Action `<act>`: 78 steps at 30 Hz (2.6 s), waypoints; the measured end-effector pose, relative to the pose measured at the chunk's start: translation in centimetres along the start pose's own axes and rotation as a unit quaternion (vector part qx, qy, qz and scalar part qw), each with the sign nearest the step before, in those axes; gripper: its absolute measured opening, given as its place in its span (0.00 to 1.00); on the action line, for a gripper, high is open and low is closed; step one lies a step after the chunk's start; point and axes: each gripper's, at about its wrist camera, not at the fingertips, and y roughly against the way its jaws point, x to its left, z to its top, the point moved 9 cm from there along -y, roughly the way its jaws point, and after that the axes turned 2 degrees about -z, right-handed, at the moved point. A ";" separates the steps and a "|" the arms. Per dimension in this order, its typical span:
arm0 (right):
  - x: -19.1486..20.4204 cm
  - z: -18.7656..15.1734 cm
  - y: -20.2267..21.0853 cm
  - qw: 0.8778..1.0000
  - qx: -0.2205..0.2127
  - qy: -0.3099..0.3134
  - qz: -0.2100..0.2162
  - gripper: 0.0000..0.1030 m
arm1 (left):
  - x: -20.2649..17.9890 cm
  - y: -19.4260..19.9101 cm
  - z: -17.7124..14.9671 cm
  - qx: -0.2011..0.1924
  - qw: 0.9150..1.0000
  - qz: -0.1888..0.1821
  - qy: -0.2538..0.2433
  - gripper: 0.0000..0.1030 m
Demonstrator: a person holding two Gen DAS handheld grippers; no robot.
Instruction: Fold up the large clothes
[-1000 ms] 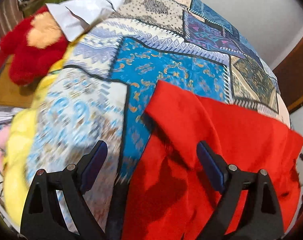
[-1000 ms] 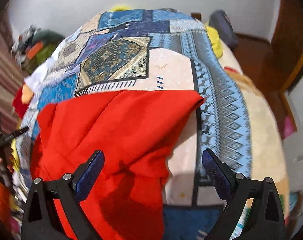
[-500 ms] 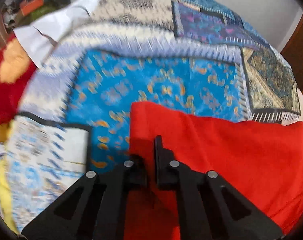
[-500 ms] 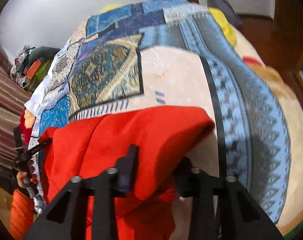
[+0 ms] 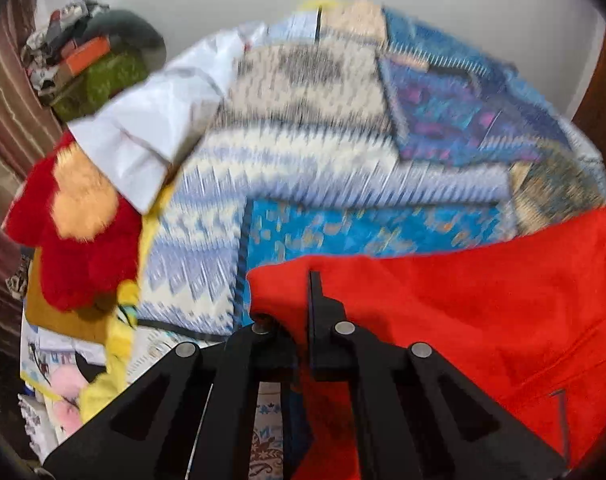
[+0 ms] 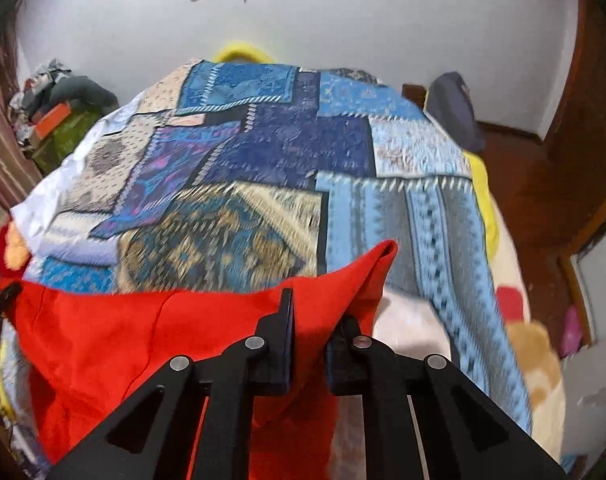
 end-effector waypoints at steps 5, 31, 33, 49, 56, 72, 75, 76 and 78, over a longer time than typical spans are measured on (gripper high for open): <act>-0.3 -1.7 -3.2 0.998 0.048 0.035 -0.021 0.10 | 0.2 -3.0 -3.4 0.022 0.999 0.030 -0.022 0.15; -3.2 -7.1 10.1 0.998 -0.024 0.050 -0.021 0.91 | 0.1 6.2 -6.7 -0.019 0.999 0.029 -0.012 0.61; -2.1 -7.4 12.5 0.998 -0.038 0.057 -0.012 0.91 | -0.4 8.2 -6.7 -0.035 0.999 0.016 -0.010 0.67; 1.9 -17.2 22.8 0.994 -0.040 0.087 0.049 1.00 | 1.0 16.8 -16.9 -0.034 0.998 -0.028 0.040 0.96; -0.6 -24.6 21.4 0.997 0.025 0.042 0.064 1.00 | 2.1 12.4 -26.7 0.070 0.994 -0.044 0.070 0.96; 0.8 -31.8 21.4 0.989 0.067 -0.001 0.133 0.48 | -5.1 9.0 -35.2 0.171 0.953 -0.211 0.135 0.37; 1.8 -31.2 21.4 0.988 0.059 0.000 0.144 0.25 | -6.4 9.3 -34.5 0.174 0.952 -0.216 0.130 0.06; 2.1 -30.9 21.5 0.988 0.057 0.003 0.146 0.15 | -6.7 9.5 -34.2 0.170 0.954 -0.212 0.123 0.05; 2.7 -30.2 21.7 0.987 0.052 0.007 0.153 0.11 | -7.5 10.2 -32.9 0.154 0.959 -0.211 0.110 0.05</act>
